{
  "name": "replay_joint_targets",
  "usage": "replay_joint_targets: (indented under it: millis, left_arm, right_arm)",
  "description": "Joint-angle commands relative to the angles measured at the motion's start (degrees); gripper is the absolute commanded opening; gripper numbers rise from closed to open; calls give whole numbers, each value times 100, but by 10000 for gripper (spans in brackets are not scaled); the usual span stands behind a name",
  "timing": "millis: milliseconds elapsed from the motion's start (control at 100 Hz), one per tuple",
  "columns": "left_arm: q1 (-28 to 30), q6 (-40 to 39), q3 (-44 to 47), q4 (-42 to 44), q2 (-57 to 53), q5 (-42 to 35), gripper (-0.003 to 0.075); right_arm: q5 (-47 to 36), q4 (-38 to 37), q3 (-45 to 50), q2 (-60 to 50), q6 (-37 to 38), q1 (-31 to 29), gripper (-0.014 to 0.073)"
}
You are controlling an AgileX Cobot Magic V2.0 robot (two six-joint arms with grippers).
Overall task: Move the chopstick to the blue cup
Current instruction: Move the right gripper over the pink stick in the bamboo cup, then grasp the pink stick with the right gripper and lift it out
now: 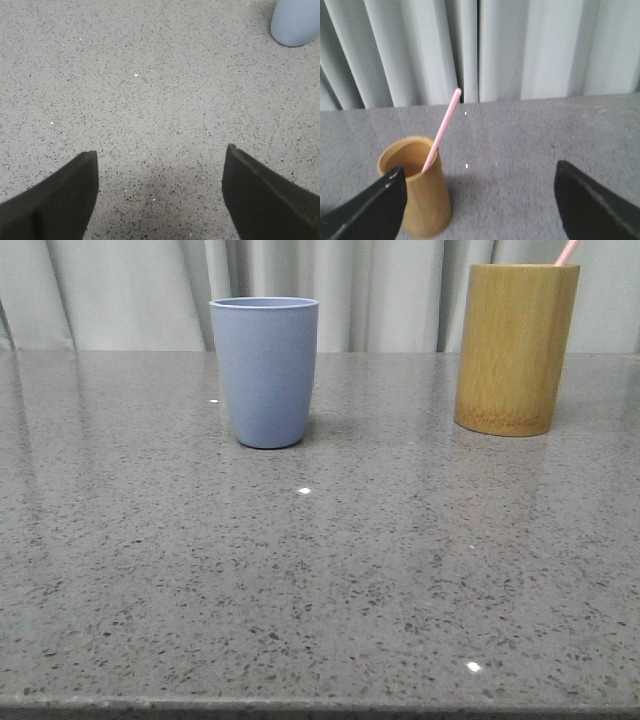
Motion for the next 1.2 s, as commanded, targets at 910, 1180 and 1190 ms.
replay_joint_targets:
  millis: [910, 1180, 1190]
  left_arm:
    - [9, -79, -137, -101, 11, -399, 503]
    - [9, -79, -137, -101, 11, -399, 503]
    - [9, -79, -137, -101, 11, -399, 503]
  right_arm:
    - [-3668, 647, -179, 2903, 111, 616, 602]
    - [-4254, 647, -212, 3171, 301, 616, 602]
    - [-4283, 647, -212, 3179, 306, 616, 602]
